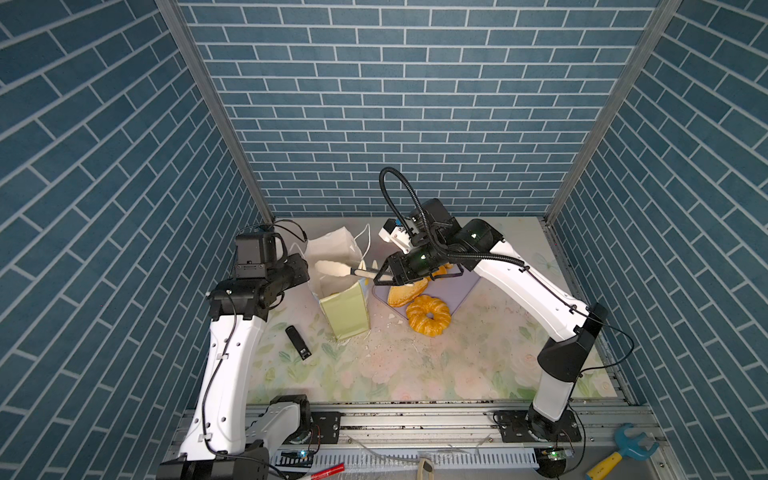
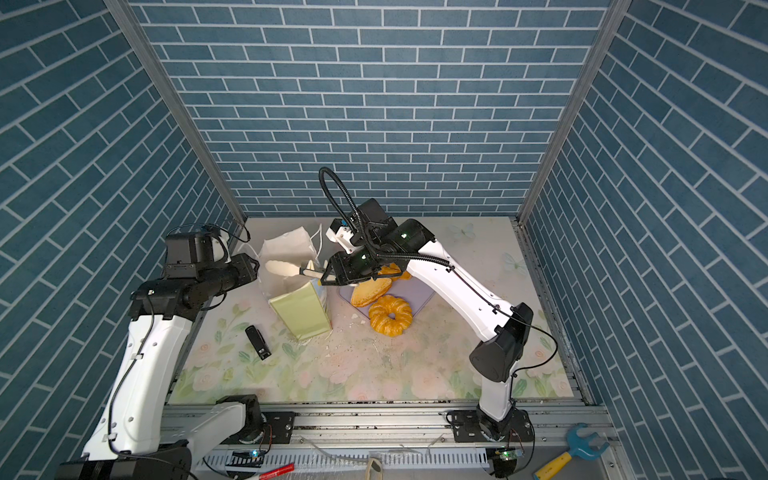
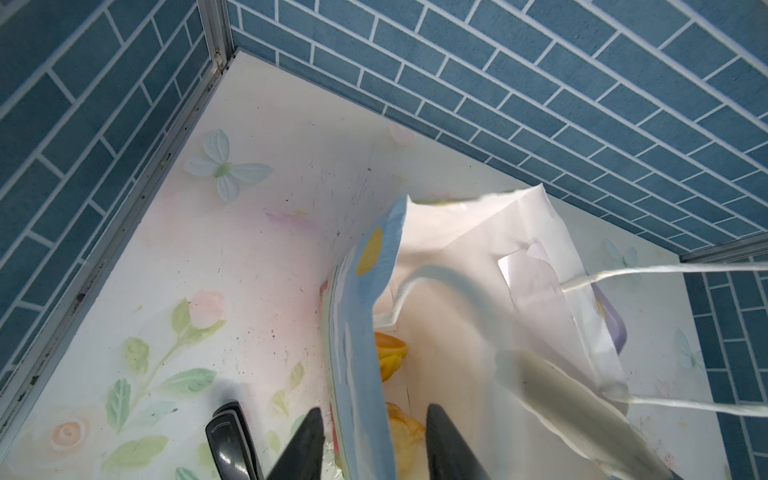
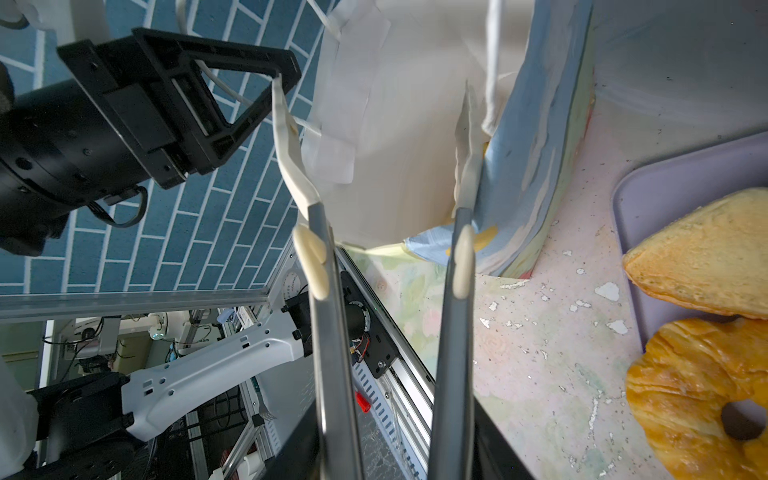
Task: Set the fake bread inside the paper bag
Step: 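Open the tongs with the right gripper to drop the bun into the bag, then move the empty tongs back over the tray with the right gripper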
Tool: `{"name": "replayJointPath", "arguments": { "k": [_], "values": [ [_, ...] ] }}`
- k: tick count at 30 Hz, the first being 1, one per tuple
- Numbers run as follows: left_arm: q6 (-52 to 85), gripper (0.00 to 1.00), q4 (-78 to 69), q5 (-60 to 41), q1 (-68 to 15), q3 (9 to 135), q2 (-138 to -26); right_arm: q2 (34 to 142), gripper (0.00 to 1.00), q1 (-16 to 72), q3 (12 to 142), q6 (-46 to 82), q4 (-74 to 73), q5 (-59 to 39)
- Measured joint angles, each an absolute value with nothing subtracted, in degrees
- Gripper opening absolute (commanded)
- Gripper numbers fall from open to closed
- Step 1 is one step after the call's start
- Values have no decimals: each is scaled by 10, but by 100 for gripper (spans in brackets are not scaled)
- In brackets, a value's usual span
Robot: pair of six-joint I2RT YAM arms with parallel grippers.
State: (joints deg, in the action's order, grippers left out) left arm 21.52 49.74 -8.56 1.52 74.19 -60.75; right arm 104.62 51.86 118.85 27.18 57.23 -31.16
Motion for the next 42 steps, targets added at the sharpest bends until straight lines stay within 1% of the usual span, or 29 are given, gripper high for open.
{"name": "replayJointPath", "arguments": {
  "k": [8, 18, 21, 26, 32, 36, 42],
  "values": [
    [214, 54, 498, -86, 15, 742, -608, 1046, 40, 519, 1268, 258, 591, -291],
    [207, 57, 508, -81, 15, 749, -608, 1047, 41, 516, 1374, 216, 637, -231],
    [205, 57, 512, -81, 15, 750, -608, 1042, 41, 510, 1388, 204, 651, -209],
    [203, 58, 520, -82, 15, 750, -608, 1019, 41, 470, 1372, 190, 673, -172],
    [201, 58, 523, -82, 15, 750, -607, 957, 41, 390, 1290, 181, 688, -128],
    [199, 59, 525, -82, 15, 753, -605, 933, 40, 356, 1236, 174, 691, -100],
    [199, 59, 529, -80, 15, 753, -600, 968, 38, 346, 1205, 149, 706, -70]
  ]
}}
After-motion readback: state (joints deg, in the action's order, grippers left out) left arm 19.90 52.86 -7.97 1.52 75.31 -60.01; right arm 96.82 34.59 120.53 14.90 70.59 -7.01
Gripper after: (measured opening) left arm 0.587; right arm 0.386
